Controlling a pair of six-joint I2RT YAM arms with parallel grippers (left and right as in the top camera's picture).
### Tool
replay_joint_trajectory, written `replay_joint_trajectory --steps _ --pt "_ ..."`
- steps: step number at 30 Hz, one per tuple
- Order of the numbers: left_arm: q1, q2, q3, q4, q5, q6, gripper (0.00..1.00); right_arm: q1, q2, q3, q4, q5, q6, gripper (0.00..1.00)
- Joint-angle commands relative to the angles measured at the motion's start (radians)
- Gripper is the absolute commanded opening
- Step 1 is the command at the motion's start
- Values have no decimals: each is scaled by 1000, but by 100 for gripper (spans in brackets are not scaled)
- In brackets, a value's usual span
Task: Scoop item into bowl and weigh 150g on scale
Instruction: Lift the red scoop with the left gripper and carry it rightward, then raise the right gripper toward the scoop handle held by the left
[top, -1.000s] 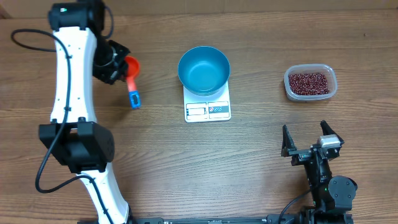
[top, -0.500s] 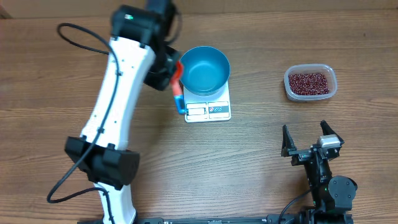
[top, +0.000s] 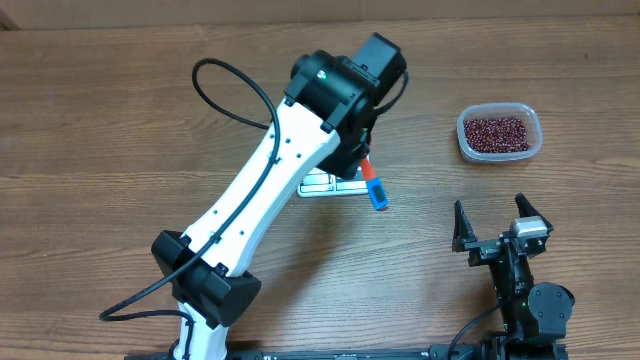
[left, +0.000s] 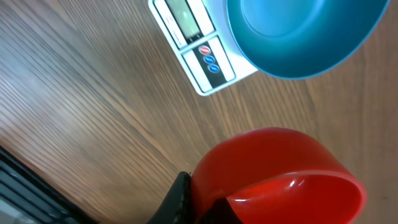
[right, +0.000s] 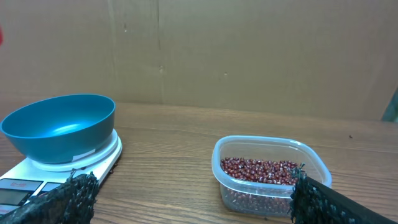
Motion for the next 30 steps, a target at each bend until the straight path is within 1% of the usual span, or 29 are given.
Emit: replay_joint_trajectory --steps 1,7,12,13,14,15,17,22,30 --pt "-31 -24 24 19 -27 -154 4 -3 -9 -11 3 -4 2 100" --pt "-45 -23 24 24 -29 -220 4 -3 -9 -11 3 3 2 100" --pt "-45 -23 24 58 -24 -225 4 -3 -9 -11 4 0 4 100" --pt "-45 -23 24 66 -24 -225 4 -3 -9 -11 7 -23 23 100" --pt "-45 -23 24 80 -24 -225 4 -3 -9 -11 22 -56 53 100" --pt "-45 -23 24 107 -25 -225 4 -3 -9 -11 80 -146 148 100" --pt "-45 -23 24 147 -26 -225 4 -3 -9 -11 151 -222 208 100" --pt "-44 -23 24 213 -29 -225 4 -3 -9 -10 275 -307 217 100" --pt "-43 -23 24 217 -34 -225 4 -4 -9 26 279 -315 216 100"
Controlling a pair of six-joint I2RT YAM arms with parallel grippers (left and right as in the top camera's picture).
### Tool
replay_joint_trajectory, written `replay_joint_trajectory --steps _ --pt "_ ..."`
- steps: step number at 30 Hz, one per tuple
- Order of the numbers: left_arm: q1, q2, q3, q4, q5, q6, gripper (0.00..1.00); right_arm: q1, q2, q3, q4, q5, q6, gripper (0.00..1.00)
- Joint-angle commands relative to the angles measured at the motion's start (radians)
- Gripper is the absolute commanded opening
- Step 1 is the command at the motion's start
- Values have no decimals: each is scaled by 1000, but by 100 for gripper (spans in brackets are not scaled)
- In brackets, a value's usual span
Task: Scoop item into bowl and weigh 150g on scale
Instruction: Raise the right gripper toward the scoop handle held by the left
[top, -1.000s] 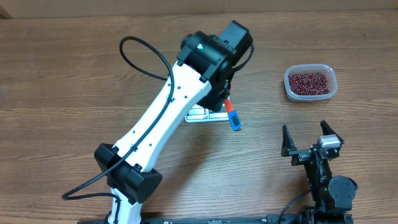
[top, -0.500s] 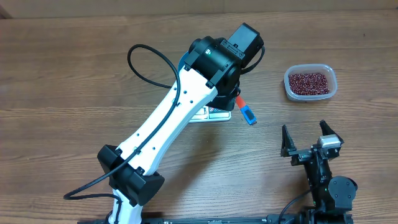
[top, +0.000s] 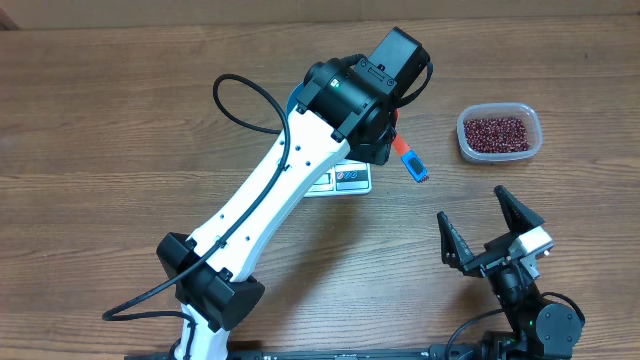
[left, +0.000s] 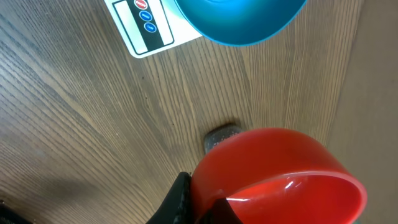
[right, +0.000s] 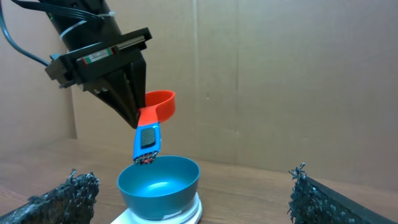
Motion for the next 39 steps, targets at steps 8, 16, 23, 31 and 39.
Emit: replay_joint_trajectory --steps 8,16,23,31,39 --pt "0 -22 24 -14 -69 -14 4 -60 74 213 -186 -19 11 100" --pt "0 -22 24 -14 -58 -14 4 -135 386 440 -274 -183 11 100" --pt "0 -22 24 -17 -48 -14 4 -172 696 595 -263 -478 11 100" --pt "23 -22 24 45 -10 -14 4 -171 938 629 114 -980 16 100" --pt "34 -22 24 69 -11 -14 4 -168 968 629 340 -1059 225 100"
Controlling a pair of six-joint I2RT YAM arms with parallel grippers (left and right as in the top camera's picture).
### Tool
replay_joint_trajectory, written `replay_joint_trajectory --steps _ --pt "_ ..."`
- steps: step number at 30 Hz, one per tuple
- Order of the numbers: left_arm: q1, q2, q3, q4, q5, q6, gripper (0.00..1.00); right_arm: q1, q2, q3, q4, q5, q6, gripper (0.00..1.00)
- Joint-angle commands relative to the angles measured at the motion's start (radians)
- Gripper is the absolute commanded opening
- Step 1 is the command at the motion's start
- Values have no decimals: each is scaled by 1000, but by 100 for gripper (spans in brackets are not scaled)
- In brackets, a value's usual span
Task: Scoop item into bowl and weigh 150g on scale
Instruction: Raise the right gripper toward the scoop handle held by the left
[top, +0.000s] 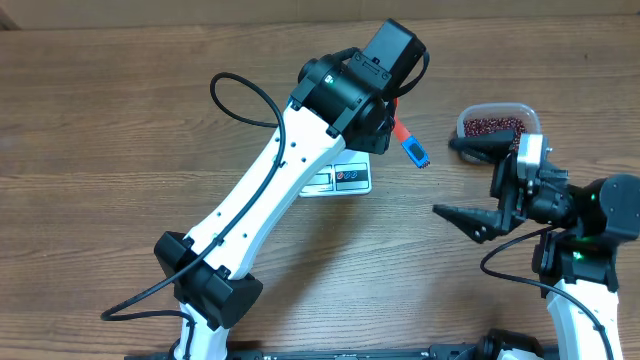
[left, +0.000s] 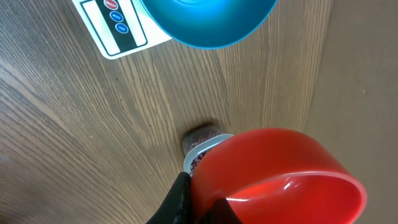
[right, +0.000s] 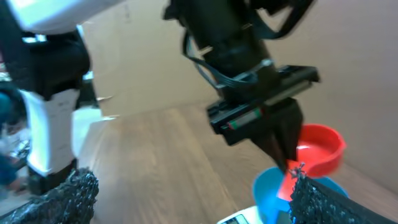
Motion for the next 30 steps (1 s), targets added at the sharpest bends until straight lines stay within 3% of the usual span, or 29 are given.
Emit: replay_joint_trajectory --steps 1,5,11,14,20,24,30 --pt "14 -22 23 1 5 -14 5 1 0 23 14 0 182 100" --pt "19 -22 23 -11 5 -14 4 1 21 23 -59 162 332 100" --pt "19 -22 23 -16 5 -14 4 1 124 23 -238 306 352 100" --pt "20 -22 23 -11 -2 -14 4 1 192 23 -191 305 425 100" --pt "31 -22 23 34 -2 -14 4 1 303 23 -76 306 852 100" --pt "31 -22 23 53 -2 -14 5 16 314 23 -41 296 867 100" --pt "31 -22 23 81 6 -14 4 79 314 23 166 273 940 100"
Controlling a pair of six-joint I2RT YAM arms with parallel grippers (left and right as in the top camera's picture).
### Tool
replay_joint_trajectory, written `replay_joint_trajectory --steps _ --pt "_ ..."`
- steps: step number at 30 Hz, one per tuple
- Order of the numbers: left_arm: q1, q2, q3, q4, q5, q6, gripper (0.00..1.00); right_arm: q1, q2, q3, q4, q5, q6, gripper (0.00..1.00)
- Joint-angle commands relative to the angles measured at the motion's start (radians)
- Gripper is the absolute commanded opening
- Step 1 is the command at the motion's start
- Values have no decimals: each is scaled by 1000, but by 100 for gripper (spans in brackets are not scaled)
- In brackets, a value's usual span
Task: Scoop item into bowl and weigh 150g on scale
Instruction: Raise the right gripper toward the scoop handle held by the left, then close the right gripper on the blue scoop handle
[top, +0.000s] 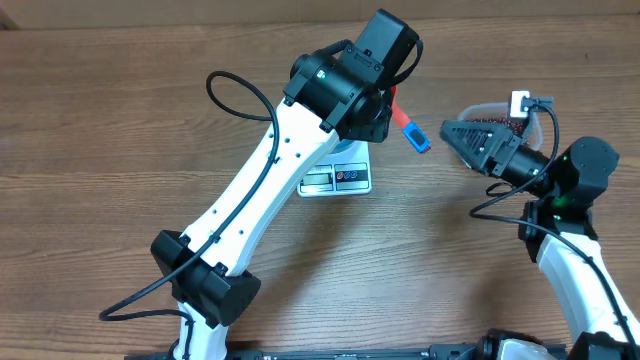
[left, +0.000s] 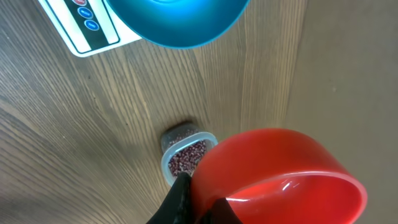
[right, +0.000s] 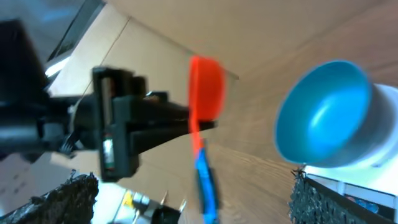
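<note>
My left gripper (top: 388, 92) is shut on a red scoop (left: 273, 168) with a blue handle (top: 414, 137), held in the air right of the scale (top: 340, 179). The blue bowl (left: 177, 22) sits on the scale (left: 81, 31); in the overhead view my arm hides it. The clear container of red beans (left: 183, 155) stands to the right, partly covered in the overhead view by my right gripper (top: 462, 133). That gripper is open, empty and points left at the scoop (right: 205, 87). The right wrist view also shows the bowl (right: 323, 115).
The left arm's white links (top: 260, 200) cross the table's middle from its base at the near edge, with a black cable looping to the left. A cardboard wall stands behind the table.
My right gripper has moved from in front of the bean container to over it and now faces left toward the scoop. The left gripper with the scoop shifted slightly back.
At first my left gripper held the scoop just right of the scale while the right gripper sat open at the near edge. The scoop then stood farther back and right. The right arm came up beside the bean container and is now over it, still open.
</note>
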Motion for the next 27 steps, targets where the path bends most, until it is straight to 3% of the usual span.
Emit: replay_joint_trajectory --steps 1,19,27 --pt "5 -23 23 18 14 -14 4 47 -5 18 66 4 101 100" --pt "5 -23 23 128 79 -14 5 106 -5 18 84 130 152 85" --pt "12 -23 23 180 64 -14 4 110 -5 18 205 210 201 90"
